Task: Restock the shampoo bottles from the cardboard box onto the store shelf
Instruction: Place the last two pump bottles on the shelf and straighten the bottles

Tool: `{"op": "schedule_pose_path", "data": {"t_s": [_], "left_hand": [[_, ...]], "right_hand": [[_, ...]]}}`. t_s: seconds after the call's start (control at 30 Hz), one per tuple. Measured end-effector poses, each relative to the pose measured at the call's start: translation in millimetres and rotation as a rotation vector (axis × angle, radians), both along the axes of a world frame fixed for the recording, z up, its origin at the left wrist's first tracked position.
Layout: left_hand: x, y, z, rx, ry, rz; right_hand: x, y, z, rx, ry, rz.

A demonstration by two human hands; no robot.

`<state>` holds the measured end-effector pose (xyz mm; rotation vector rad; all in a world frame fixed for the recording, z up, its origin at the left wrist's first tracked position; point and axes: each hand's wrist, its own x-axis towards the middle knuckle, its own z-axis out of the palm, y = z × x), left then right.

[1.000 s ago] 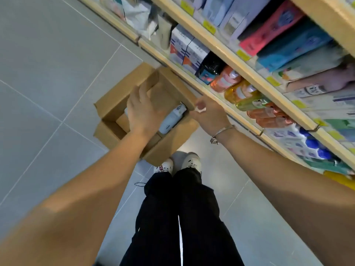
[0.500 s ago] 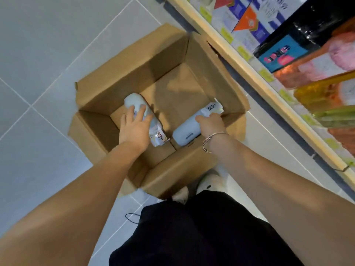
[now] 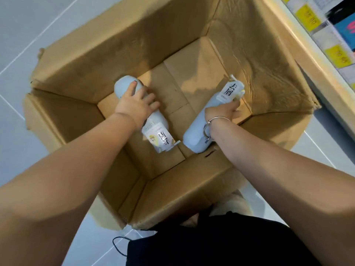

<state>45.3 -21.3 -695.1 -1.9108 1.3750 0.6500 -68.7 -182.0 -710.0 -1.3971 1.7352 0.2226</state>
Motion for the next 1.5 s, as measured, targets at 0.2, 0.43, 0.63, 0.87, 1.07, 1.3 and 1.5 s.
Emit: {"op": "schedule_pose_path", "data": {"t_s": [0.2,0.43,0.63,0.87,1.07,1.3,1.5], "left_hand": [[2,20,-3,-0.150,0.139,0.578],[-34,20,-19,-0.591,0.309,1.475],[-45,16,-19,-0.642,0.329,1.518],[-74,4,96,-0.974,0.477,1.556],[-108,-13,271,-1.029,0.529,1.576],[-144,-33,495,-1.037,0.566,1.466],[-169,-61,619,-1.125,0.733,1.261]], "right_hand": [[12,9,-6,0.003,-0.112,0.080],[20,26,-15,0.027,0.054,0.192],[11,22,-10,0.033,-0.124,0.179],[-9,15,114,0.038,-0.458,0.143],[-62,18,286,0.203,-0.541,-0.069],[-128,10,506,0.164,-0.650,-0.248],[-173,3,642,0.012,-0.791,-0.248]]}}
